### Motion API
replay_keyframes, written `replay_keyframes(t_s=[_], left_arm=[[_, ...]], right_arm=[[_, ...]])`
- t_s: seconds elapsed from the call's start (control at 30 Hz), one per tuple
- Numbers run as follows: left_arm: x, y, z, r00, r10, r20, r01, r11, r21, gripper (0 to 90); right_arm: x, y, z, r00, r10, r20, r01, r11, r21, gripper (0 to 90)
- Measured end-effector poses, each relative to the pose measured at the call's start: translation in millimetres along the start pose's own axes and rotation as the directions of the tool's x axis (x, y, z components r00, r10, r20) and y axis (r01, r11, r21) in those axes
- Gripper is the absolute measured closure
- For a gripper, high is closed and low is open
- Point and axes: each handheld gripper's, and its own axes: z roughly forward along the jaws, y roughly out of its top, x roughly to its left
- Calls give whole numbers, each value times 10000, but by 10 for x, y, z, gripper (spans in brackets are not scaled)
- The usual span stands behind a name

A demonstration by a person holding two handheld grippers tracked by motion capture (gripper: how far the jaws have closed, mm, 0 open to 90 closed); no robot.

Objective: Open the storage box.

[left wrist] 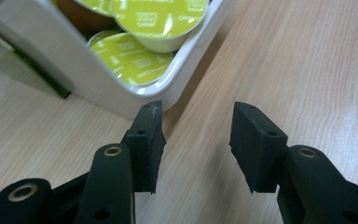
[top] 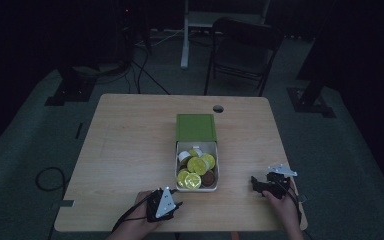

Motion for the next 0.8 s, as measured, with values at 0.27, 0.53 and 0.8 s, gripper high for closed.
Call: replay_keyframes(t_s=[0.27, 0.53, 0.8], left_arm=[[52, -100, -60, 9994, -352, 37, 352, 9994, -9, 545], [186, -232, -129, 9952, -974, -32, 973, 9948, -317, 516], [389, -398, -257, 9793, -1980, -420, 1940, 9773, -848, 488]], right_arm=[[0, 0, 0, 10000, -2, 2, 2, 10000, 2, 108], [0, 0, 0, 10000, -2, 1, 2, 10000, 1, 108], [0, 0, 0, 10000, -4, 1, 4, 10000, 1, 108]])
